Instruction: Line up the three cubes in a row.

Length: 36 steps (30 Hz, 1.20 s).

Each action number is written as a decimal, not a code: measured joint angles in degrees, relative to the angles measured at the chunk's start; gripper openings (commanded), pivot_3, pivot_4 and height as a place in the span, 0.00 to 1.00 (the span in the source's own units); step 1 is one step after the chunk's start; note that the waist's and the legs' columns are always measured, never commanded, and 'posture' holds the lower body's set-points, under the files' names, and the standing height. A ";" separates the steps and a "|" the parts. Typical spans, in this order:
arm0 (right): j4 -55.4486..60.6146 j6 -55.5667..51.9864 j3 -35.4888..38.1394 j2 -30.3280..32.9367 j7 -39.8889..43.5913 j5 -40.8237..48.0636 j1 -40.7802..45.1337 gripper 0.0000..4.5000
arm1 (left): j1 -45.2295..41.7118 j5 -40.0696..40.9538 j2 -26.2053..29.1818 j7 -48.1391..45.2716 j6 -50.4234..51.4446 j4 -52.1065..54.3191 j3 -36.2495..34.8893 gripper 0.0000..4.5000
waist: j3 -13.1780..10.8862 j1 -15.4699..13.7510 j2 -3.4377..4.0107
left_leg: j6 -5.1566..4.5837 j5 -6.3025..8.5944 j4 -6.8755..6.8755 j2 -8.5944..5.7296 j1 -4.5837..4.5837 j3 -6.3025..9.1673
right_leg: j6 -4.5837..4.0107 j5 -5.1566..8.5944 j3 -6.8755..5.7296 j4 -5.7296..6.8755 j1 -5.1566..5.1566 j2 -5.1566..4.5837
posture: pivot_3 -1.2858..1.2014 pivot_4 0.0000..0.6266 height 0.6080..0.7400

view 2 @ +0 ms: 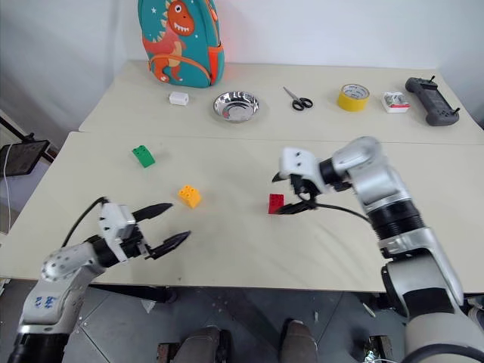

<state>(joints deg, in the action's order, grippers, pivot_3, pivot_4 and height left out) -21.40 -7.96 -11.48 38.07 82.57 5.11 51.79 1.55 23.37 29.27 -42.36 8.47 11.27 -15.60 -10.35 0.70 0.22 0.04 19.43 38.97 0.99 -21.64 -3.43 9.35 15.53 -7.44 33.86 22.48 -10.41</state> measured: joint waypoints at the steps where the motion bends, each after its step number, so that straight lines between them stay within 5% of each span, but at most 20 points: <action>1: 1.29 2.77 3.90 -0.26 1.20 4.42 -3.11 0.99 | 1.80 0.16 -1.42 2.47 -0.90 0.10 -2.56 1.00 | 0.01 -0.03 -0.05 | 0.01 0.00 -0.03 0.02 0.03 0.00 | 0.00 0.00 -0.02 -0.03 -0.03 0.01 | 0.52 0.24 1.00; 5: 9.23 1.74 13.37 -2.48 2.05 18.14 -14.96 0.99 | 8.28 -0.76 -4.27 8.77 -4.98 -1.58 -10.51 1.00 | -0.01 -0.25 -0.10 | 0.00 0.03 -0.02 0.03 0.09 -0.06 | 0.00 0.00 0.02 -0.02 -0.05 0.00 | 0.52 0.24 1.00; 9: 17.05 5.89 19.67 -8.96 -7.90 21.11 -26.91 0.99 | 11.18 2.30 -8.38 15.46 -3.89 -3.60 -18.12 1.00 | 0.02 -0.54 -0.15 | 0.01 0.10 0.05 0.07 0.16 -0.10 | 0.00 0.00 0.08 0.04 -0.09 0.01 | 0.52 0.24 1.00; 14: 17.78 8.50 21.17 -12.31 -14.74 21.35 -32.88 0.99 | 7.77 1.84 -8.93 20.29 -2.48 -3.62 -17.27 1.00 | 0.03 -1.62 -0.17 | -0.04 0.11 0.15 0.02 0.17 -0.17 | -0.03 -0.02 0.18 0.06 -0.10 -0.01 | 0.52 0.24 1.00; 22: 20.20 13.17 21.20 -12.67 -18.91 21.14 -35.91 0.99 | -11.13 -3.22 -9.56 32.36 7.92 -4.20 -7.56 1.00 | 0.05 -1.92 -0.22 | -0.03 0.10 0.14 0.03 0.22 -0.21 | -0.03 -0.02 0.20 0.14 -0.07 0.02 | 0.52 0.24 1.00; 29: 20.38 14.87 20.36 -12.05 -19.70 20.66 -36.49 0.99 | -34.45 -10.32 -11.36 43.19 15.18 -21.40 -1.13 1.00 | 0.08 -1.83 -0.27 | -0.04 0.10 0.06 0.01 0.25 -0.27 | 0.01 -0.04 0.18 0.05 -0.07 0.04 | 0.52 0.24 1.00; 36: 23.27 12.38 18.48 -11.40 -19.60 21.34 -36.79 0.99 | -40.63 -13.30 -16.12 49.36 15.11 -28.81 1.28 1.00 | 0.03 -1.41 -0.35 | -0.03 0.10 0.03 0.02 0.24 -0.27 | 0.01 -0.04 0.14 0.03 -0.06 0.04 | 0.52 0.24 1.00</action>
<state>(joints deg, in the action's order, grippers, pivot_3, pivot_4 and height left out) 1.87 4.42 7.00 26.67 62.97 26.45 15.00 -39.08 10.07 13.16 7.00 23.58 -17.54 -14.32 -10.32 -0.71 -0.13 0.01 19.53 39.00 1.01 -21.40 -3.69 9.36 15.49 -7.30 33.89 22.41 -10.37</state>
